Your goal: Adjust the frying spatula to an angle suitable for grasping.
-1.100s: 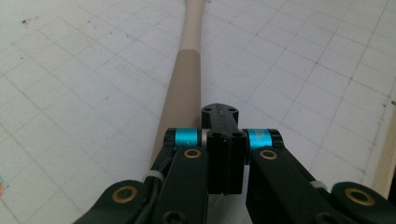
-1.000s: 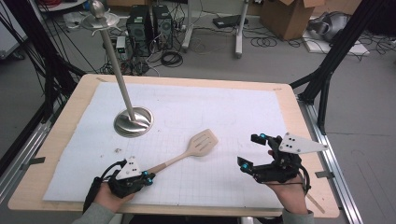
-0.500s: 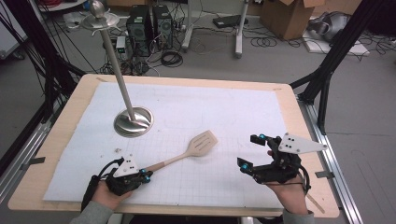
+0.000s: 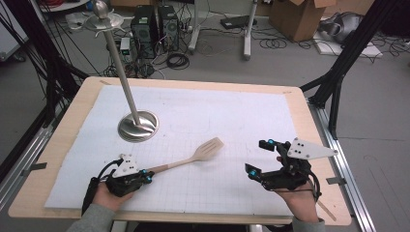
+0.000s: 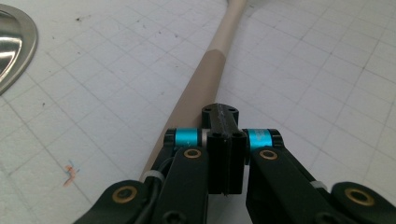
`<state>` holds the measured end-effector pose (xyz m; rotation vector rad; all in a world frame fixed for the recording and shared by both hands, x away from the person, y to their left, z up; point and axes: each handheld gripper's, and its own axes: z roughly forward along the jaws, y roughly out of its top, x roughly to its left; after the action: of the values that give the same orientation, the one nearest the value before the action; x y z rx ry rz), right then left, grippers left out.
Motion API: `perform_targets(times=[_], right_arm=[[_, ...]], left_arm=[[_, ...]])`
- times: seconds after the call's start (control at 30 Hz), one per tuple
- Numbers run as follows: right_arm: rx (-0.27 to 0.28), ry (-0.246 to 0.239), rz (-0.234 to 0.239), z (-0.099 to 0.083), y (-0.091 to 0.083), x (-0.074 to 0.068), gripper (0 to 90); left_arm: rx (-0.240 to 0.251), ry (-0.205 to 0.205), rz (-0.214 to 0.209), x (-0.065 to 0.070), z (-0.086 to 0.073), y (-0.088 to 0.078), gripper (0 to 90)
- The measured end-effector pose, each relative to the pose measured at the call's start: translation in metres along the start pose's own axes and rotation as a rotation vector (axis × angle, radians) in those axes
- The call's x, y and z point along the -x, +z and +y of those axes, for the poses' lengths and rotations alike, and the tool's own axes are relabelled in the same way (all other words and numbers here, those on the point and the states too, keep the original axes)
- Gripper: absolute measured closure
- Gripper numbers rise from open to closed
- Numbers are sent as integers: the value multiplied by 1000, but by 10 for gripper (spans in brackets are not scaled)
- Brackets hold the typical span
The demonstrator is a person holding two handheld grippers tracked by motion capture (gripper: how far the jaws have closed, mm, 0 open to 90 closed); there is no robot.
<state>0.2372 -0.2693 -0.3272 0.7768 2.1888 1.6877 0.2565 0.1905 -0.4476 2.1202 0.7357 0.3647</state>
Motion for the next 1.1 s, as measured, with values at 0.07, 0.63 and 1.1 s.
perform_targets(times=[0.07, 0.63, 1.1], right_arm=[[-1, 0, -1, 0, 0, 0, 100], [-10, -3, -3, -1, 3, -1, 100], [-7, -9, -3, 0, 2, 0, 100]], left_arm=[[2, -7, 4, -3, 0, 0, 900], [17, -56, 23, -23, 2, 3, 900], [29, -123, 80, -38, 6, 12, 900]])
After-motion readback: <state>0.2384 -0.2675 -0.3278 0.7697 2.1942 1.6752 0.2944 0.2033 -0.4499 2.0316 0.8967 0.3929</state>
